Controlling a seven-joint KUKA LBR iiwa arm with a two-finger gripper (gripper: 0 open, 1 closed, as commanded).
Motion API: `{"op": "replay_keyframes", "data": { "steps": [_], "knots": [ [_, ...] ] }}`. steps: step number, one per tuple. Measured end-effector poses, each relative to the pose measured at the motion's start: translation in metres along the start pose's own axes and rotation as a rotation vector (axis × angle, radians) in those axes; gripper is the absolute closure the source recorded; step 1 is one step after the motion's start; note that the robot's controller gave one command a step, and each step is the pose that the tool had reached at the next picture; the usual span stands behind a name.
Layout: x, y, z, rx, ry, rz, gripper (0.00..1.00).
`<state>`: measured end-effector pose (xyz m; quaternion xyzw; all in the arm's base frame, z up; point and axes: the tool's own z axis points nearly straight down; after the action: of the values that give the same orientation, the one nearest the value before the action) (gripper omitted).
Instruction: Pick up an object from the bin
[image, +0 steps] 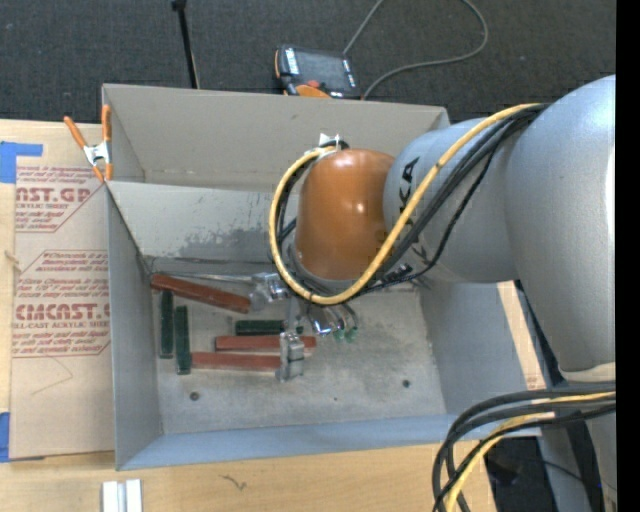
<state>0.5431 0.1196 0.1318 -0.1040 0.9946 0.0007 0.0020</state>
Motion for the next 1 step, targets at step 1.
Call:
{"op": "replay_keyframes", "data": {
  "steps": [1],
  "knots": [
    [0.0169,-0.0055,0.0631,-0.001,0.001,0.096,0.00]
  ]
}}
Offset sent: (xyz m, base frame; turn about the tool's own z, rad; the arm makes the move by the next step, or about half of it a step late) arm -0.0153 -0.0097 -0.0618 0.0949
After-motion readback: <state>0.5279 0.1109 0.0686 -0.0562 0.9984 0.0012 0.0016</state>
